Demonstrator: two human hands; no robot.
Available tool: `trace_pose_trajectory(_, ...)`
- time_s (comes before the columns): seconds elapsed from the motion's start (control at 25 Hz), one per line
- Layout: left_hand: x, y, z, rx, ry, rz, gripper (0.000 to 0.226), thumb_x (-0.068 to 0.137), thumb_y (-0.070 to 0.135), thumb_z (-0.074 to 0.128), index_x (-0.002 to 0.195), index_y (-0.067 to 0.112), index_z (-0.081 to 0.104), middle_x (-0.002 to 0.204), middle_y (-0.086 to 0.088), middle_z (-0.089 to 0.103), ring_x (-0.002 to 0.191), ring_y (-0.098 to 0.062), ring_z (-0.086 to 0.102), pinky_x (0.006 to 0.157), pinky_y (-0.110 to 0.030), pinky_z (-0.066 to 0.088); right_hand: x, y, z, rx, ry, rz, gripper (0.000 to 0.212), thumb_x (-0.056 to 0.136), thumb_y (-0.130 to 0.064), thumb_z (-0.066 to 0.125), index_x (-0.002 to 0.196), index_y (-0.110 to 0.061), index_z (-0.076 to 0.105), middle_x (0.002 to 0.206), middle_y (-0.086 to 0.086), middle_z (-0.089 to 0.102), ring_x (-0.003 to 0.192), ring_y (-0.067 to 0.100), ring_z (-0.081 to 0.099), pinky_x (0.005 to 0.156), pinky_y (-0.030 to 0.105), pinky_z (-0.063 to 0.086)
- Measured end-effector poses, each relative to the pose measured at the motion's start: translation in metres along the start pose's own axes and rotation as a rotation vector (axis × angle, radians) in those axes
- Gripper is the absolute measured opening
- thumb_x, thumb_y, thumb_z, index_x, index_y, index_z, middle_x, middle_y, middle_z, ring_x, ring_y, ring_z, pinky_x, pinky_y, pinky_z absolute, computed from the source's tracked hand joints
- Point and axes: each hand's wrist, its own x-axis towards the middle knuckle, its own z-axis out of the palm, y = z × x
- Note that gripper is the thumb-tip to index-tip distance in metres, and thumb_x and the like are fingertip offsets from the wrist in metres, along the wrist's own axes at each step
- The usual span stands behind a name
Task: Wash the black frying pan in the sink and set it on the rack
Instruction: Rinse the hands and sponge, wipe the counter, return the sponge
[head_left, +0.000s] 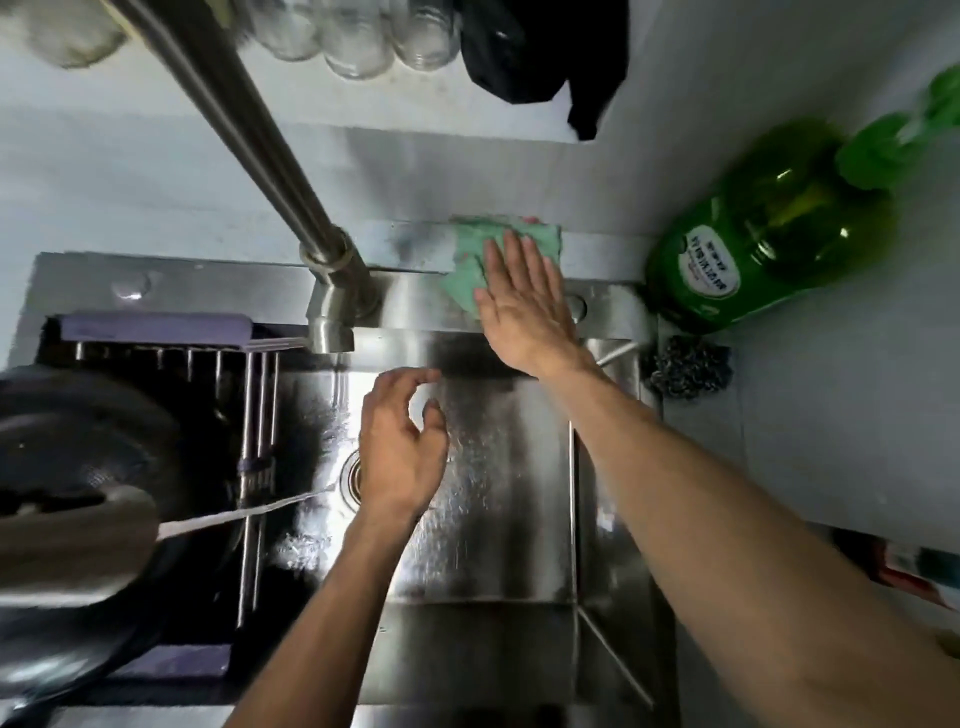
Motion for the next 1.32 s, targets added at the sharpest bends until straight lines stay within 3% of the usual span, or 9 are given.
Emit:
trace_pose_trajectory(0.32,0.012,0.038,0.036,-0.005,-0.127,0.066,0.034,0.084,0.003,0.057,0.110,0.025,0.064,0.115,0.009,0.059,0.109,-0.012,0.056,0.095,-0.040,0.048,-0.035,0.067,-0.008,0.097,-0.007,0.358,0.063,0.105,-0.043,0.012,0.158,-0.017,-0.011,0.166,0.009,-0.014,0.154,0.023,-0.011,0.120,0.037,-0.012)
trace_pose_trajectory(0.48,0.008,0.040,0.042,-0.014,-0.150,0.054,0.032,0.085,0.002,0.058,0.103,0.028,0.065,0.109,0.013,0.059,0.101,-0.006,0.055,0.091,-0.038,0.051,-0.032,0.075,-0.010,0.111,-0.002,0.301,0.063,0.106,-0.042,0.015,0.158,-0.018,-0.010,0.165,0.010,-0.018,0.153,0.024,-0.016,0.118,0.036,-0.016)
trace_pose_trajectory(0.56,0.004,0.037,0.044,-0.022,-0.153,0.056,0.034,0.085,0.001,0.058,0.101,0.031,0.064,0.106,0.013,0.060,0.097,-0.006,0.056,0.088,-0.038,0.052,-0.025,0.084,-0.011,0.103,0.058,0.226,0.059,0.107,-0.036,0.022,0.160,-0.019,0.002,0.167,0.008,-0.009,0.154,0.024,-0.009,0.122,0.037,-0.011)
trace_pose_trajectory(0.64,-0.003,0.038,0.046,-0.057,-0.156,0.026,0.034,0.085,0.002,0.058,0.099,0.032,0.064,0.106,0.011,0.063,0.096,-0.009,0.059,0.086,-0.040,0.053,-0.035,0.084,-0.009,0.136,0.260,0.195,0.048,0.103,-0.019,0.041,0.150,-0.013,0.040,0.162,0.012,0.029,0.150,0.027,0.025,0.124,0.039,0.016)
trace_pose_trajectory(0.76,-0.008,0.066,0.048,-0.123,-0.166,0.013,0.027,0.086,0.003,0.058,0.100,0.025,0.066,0.106,0.007,0.067,0.094,-0.009,0.063,0.084,-0.041,0.055,-0.072,0.064,-0.013,0.638,0.510,0.292,0.025,0.096,-0.007,0.055,0.118,-0.008,0.068,0.116,0.009,0.070,0.103,0.023,0.064,0.089,0.025,0.046)
trace_pose_trajectory(0.88,0.008,0.136,0.056,-0.212,-0.177,0.122,0.024,0.087,0.006,0.062,0.106,0.019,0.067,0.104,0.005,0.068,0.086,0.002,0.062,0.075,-0.026,0.054,-0.117,0.041,-0.029,1.354,0.598,0.464,0.021,0.101,-0.007,0.049,0.106,-0.019,0.065,0.090,-0.013,0.071,0.080,0.001,0.063,0.073,0.018,0.047)
trace_pose_trajectory(0.96,0.020,0.194,0.064,-0.229,-0.202,0.266,0.036,0.084,0.014,0.069,0.119,0.020,0.062,0.111,0.005,0.064,0.095,0.000,0.058,0.077,-0.023,0.051,-0.155,0.046,-0.031,1.596,0.686,0.684,0.025,0.101,-0.002,0.047,0.109,-0.019,0.062,0.080,-0.014,0.069,0.065,-0.005,0.061,0.060,0.015,0.048)
trace_pose_trajectory(1.12,0.044,0.280,0.098,-0.213,-0.389,0.448,0.080,0.075,0.031,0.081,0.142,0.022,0.039,0.130,-0.001,0.057,0.107,-0.009,0.056,0.086,-0.018,0.052,-0.191,0.088,-0.030,1.246,0.572,0.787,0.022,0.094,-0.023,0.048,0.104,-0.023,0.067,0.085,-0.001,0.069,0.066,0.005,0.065,0.060,0.032,0.059)
trace_pose_trajectory(1.32,0.059,0.288,0.130,-0.271,-0.334,0.388,0.030,0.075,0.027,0.079,0.102,0.015,0.073,0.093,0.004,0.072,0.089,-0.014,0.067,0.083,-0.039,0.056,-0.191,0.125,-0.039,0.998,0.497,0.694,0.019,0.072,-0.033,0.051,0.088,-0.036,0.063,0.088,0.009,0.072,0.077,0.034,0.071,0.068,0.057,0.058)
